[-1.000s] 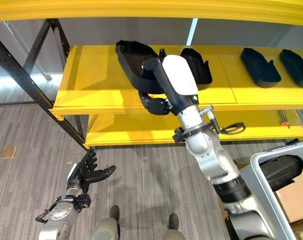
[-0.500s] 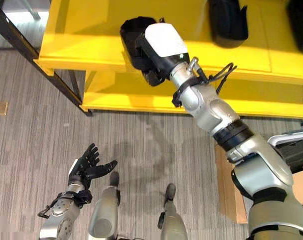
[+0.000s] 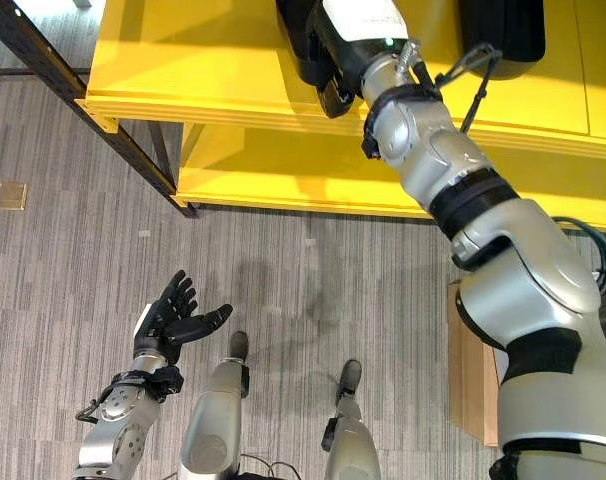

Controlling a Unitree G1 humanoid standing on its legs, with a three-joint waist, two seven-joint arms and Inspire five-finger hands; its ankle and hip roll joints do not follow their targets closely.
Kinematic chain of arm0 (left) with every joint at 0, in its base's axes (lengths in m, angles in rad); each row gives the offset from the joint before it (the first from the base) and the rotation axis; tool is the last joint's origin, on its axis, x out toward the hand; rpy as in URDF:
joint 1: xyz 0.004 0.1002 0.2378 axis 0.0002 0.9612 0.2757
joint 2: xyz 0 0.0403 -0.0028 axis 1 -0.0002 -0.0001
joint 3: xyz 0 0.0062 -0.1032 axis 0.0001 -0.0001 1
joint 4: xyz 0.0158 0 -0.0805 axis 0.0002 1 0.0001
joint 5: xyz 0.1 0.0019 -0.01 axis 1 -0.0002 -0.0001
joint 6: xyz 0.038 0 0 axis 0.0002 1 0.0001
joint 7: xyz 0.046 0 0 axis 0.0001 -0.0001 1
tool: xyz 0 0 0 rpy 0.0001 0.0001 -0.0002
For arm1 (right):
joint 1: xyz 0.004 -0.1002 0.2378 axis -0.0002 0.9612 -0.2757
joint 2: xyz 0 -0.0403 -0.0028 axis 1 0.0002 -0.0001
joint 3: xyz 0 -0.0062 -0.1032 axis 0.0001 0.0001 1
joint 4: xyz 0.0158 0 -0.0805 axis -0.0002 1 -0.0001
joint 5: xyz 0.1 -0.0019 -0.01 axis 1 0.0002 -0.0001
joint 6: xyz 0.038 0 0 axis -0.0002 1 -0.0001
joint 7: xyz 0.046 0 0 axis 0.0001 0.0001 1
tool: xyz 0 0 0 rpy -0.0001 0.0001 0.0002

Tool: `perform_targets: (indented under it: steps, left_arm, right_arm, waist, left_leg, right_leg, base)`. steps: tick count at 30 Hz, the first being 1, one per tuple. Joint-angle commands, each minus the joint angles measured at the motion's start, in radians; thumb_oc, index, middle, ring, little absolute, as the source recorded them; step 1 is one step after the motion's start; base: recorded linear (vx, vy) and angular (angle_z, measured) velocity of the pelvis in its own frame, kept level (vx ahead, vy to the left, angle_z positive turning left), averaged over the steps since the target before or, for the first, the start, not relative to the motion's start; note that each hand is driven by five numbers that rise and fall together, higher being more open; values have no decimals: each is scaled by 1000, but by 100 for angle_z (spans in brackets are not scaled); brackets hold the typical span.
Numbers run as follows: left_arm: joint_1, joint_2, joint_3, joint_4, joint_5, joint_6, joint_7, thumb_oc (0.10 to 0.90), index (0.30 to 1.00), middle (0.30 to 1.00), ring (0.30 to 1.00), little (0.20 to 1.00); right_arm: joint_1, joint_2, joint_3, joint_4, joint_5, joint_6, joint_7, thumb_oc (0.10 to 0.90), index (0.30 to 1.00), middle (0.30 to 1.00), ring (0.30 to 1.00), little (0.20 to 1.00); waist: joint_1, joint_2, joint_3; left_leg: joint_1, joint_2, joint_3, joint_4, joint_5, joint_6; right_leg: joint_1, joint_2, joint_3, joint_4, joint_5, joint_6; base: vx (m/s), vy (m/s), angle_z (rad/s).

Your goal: Move parts from the plastic box to the shelf.

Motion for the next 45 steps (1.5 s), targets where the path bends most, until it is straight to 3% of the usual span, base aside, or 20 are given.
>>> perform_targets:
  steps: [1,16,33,45]
  left_arm:
    - [49,20,1,-201,-43,-94,11,900,1000,1000,1000,1000]
    - [39,20,1,-201,-67,-102,24,900,1000,1000,1000,1000]
    - [23,37,-9,-202,-77,-109,37,900,1000,1000,1000,1000]
    - [20,37,-13,-202,-80,-110,38,900,1000,1000,1000,1000]
  right_arm:
    - [-280,-19,40,-43,47,-19,-95,400,300,300,300,300]
    - [-382,32,96,112,99,-25,-114,400,300,300,300,300]
    - [-385,113,-73,265,187,-17,-192,400,300,300,300,300]
    - [-390,129,-79,293,197,-10,-196,400,300,300,300,300]
  waist:
    - [0,50,-14]
    - [12,57,-14]
    - [12,70,-14]
    - [18,68,-14]
  left_leg:
    - [75,95,-31,-256,187,-43]
    - [51,92,-42,-224,183,-46]
    - [49,90,-37,-216,179,-46]
    - [40,90,-41,-209,179,-47]
  right_leg:
    - [151,-88,-14,110,-40,-2]
    - [163,-95,-21,105,-32,-4]
    - [193,-95,-33,79,-29,-13]
    - [203,-94,-35,70,-26,-15]
  base:
    - [15,25,7]
    - [6,7,2]
    - [0,0,0]
    - [0,0,0]
